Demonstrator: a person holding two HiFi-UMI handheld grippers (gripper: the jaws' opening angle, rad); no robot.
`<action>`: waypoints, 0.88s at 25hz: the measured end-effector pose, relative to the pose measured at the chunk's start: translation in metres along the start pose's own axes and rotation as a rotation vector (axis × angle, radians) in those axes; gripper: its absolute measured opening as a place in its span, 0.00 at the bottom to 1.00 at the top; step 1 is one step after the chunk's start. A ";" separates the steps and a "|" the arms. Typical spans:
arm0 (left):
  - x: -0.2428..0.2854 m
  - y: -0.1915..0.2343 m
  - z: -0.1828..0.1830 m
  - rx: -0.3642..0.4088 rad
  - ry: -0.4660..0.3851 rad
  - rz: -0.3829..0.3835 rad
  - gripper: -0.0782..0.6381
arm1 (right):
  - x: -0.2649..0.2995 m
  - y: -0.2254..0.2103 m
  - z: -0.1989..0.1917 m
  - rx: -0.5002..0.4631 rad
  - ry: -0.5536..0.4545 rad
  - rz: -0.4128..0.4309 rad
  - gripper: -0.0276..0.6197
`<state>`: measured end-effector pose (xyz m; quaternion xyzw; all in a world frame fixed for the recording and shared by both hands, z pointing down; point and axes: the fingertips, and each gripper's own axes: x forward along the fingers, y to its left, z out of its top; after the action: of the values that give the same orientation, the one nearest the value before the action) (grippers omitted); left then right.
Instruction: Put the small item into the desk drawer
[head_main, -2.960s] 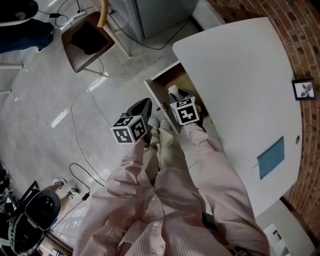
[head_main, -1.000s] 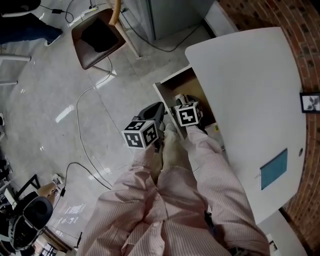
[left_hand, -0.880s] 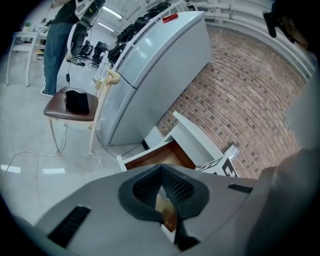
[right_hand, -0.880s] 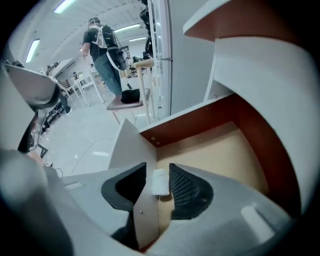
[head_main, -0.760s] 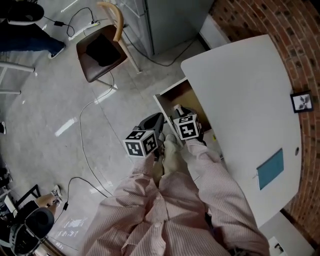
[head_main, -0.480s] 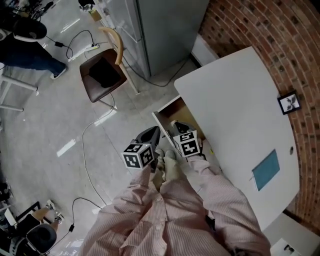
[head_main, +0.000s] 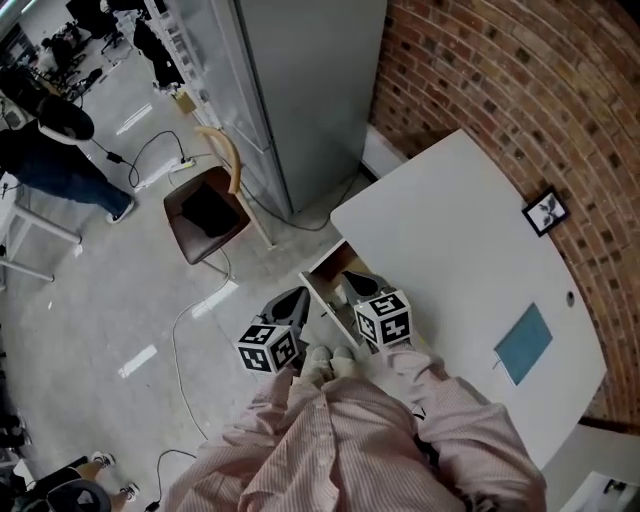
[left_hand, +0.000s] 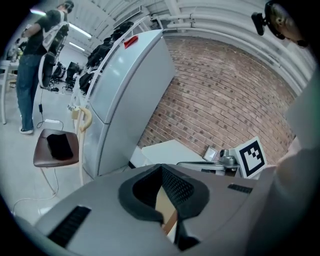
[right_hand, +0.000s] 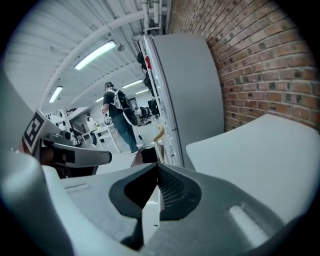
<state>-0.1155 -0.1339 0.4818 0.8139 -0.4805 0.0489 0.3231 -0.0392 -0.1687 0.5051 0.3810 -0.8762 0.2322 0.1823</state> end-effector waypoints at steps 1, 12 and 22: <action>-0.003 -0.003 0.005 0.013 -0.012 -0.005 0.11 | -0.006 0.002 0.007 0.007 -0.024 0.003 0.05; -0.033 -0.030 0.079 0.128 -0.170 -0.051 0.11 | -0.070 0.003 0.078 0.059 -0.261 -0.004 0.05; -0.055 -0.038 0.122 0.203 -0.283 -0.017 0.11 | -0.113 -0.001 0.129 0.053 -0.428 0.002 0.05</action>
<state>-0.1424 -0.1496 0.3463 0.8452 -0.5067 -0.0208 0.1685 0.0158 -0.1737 0.3429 0.4254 -0.8889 0.1691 -0.0181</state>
